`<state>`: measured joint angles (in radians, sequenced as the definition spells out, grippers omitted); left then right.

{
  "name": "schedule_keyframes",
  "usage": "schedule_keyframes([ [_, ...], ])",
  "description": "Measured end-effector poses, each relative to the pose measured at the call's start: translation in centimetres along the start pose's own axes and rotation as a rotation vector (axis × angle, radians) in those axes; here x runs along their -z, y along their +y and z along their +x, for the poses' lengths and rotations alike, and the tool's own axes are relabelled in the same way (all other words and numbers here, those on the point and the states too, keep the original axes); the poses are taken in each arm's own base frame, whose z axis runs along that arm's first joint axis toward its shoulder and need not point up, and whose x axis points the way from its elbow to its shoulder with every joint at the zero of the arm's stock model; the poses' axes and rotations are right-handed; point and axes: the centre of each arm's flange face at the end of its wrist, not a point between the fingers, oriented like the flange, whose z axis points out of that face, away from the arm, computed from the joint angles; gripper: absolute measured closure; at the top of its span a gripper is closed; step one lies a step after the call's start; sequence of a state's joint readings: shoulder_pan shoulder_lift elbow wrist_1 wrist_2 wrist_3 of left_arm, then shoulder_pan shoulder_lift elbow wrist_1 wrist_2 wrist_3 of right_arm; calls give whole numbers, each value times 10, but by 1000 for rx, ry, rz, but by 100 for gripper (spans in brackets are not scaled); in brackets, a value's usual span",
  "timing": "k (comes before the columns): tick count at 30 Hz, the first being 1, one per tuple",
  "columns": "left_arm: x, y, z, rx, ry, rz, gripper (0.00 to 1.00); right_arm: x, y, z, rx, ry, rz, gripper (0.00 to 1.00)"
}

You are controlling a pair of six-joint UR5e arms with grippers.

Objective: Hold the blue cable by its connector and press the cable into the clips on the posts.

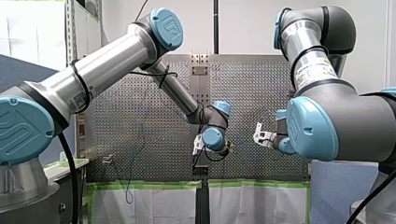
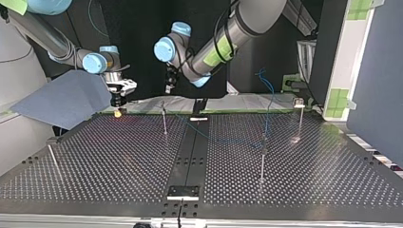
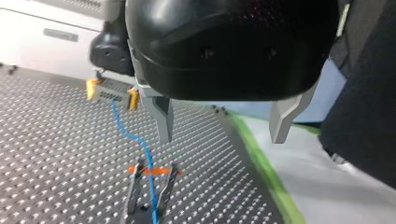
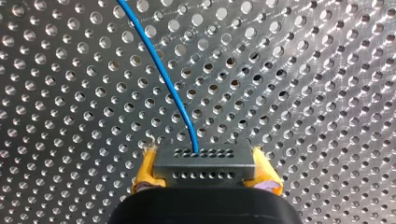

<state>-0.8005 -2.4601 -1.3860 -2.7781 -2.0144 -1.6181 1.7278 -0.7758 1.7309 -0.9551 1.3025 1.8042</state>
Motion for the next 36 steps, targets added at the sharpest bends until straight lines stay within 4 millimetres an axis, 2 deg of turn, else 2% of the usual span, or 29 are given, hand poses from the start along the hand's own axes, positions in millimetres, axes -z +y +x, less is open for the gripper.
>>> schedule_keyframes([
  [12, -21, 12, -11, 67, -88, -1, 0, 0, 1, -1, -7, 1, -1, 100],
  [36, -29, 23, -14, 63, -105, -18, 0, 0, 1, -2, -8, 1, -2, 100],
])
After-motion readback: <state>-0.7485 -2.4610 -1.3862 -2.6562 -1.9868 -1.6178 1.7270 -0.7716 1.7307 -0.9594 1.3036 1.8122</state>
